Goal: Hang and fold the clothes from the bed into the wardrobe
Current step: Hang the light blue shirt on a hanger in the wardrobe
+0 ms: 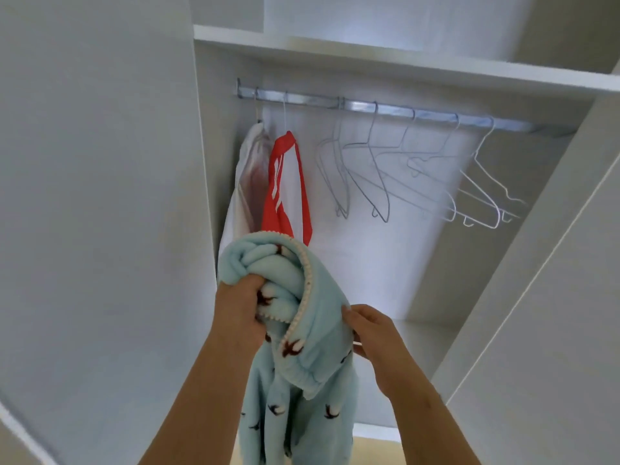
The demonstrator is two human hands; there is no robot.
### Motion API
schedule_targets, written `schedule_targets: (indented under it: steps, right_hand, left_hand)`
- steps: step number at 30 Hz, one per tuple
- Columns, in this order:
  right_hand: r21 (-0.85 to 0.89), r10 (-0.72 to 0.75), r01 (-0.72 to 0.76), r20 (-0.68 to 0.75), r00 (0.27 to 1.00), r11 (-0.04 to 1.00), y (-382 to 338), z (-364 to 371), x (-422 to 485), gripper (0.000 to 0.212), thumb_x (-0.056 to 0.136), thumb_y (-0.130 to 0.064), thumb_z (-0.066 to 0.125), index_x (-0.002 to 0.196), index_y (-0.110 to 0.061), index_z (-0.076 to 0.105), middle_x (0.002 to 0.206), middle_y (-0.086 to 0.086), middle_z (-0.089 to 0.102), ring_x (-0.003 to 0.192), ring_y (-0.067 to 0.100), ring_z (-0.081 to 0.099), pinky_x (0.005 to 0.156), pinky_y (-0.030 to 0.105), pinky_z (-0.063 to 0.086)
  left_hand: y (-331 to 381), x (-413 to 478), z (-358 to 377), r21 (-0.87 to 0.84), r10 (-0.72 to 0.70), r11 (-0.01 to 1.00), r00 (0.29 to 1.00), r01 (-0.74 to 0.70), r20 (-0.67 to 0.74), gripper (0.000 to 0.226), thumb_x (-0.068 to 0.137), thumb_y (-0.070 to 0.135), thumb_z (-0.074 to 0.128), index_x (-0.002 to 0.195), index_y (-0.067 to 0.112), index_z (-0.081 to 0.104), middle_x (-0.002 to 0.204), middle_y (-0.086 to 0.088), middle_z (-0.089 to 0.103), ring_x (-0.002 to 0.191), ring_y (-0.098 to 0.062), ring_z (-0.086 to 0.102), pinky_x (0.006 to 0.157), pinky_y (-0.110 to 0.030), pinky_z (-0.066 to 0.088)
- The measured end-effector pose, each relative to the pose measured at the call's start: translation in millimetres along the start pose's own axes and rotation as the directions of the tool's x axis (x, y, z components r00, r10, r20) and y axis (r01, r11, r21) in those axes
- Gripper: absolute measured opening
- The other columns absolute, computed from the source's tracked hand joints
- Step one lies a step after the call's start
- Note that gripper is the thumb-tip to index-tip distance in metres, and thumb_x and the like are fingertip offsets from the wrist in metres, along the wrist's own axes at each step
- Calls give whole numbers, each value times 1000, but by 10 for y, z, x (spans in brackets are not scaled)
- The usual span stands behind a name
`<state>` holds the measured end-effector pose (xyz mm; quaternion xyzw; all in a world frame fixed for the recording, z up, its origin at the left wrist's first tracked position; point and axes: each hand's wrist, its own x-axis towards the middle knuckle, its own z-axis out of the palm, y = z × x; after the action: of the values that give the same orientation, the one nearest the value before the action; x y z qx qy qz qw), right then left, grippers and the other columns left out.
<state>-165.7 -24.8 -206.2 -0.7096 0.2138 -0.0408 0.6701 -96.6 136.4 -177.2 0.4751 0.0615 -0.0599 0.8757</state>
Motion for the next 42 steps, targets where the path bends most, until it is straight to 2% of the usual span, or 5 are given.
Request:
schedule_targets:
  steps: [10, 22, 26, 32, 42]
  right_hand:
    - [146, -82, 113, -201, 976, 983, -564, 128, 1244, 10, 92, -16, 56, 86, -17, 65, 79, 2, 69, 75, 17, 64, 72, 28, 51]
    - [-565, -614, 383, -299, 731, 731, -1288, 157, 2872, 26, 89, -14, 60, 114, -17, 63, 124, 6, 58, 110, 25, 55, 91, 28, 38]
    - [-693, -584, 309, -197, 788, 651, -1342, 111, 3290, 44, 87, -11, 60, 129, -23, 51, 141, 5, 39, 117, 25, 47, 84, 30, 43]
    - [-621, -543, 334, -180, 820, 709, -1355, -15, 3806, 48, 83, 13, 42, 120, -14, 55, 132, 5, 45, 63, 4, 48, 48, 18, 36]
    - [-620, -541, 312, -221, 811, 720, -1366, -137, 4134, 32, 90, -2, 51, 119, -14, 56, 131, 4, 49, 59, 7, 48, 48, 13, 28]
  left_hand:
    - [391, 1197, 413, -179, -119, 979, 989, 102, -88, 14, 91, 10, 49, 79, 12, 56, 37, 9, 48, 27, -1, 41, 29, -8, 28]
    - [642, 2315, 1015, -211, -66, 977, 980, 26, -186, 15, 91, 12, 52, 78, 12, 59, 53, 2, 60, 41, -4, 54, 39, -11, 43]
    - [660, 2563, 1208, -207, -81, 977, 982, 45, -172, 14, 90, 11, 53, 78, 12, 60, 47, 2, 59, 38, -5, 54, 39, -12, 44]
    - [646, 2860, 1401, -193, -99, 978, 987, 73, -130, 19, 94, 16, 49, 79, 13, 58, 42, 4, 56, 34, -3, 52, 37, -10, 42]
    - [632, 3181, 1571, -228, -84, 972, 990, 56, -116, 15, 92, 20, 52, 89, 9, 62, 77, 0, 62, 68, -7, 58, 68, -16, 48]
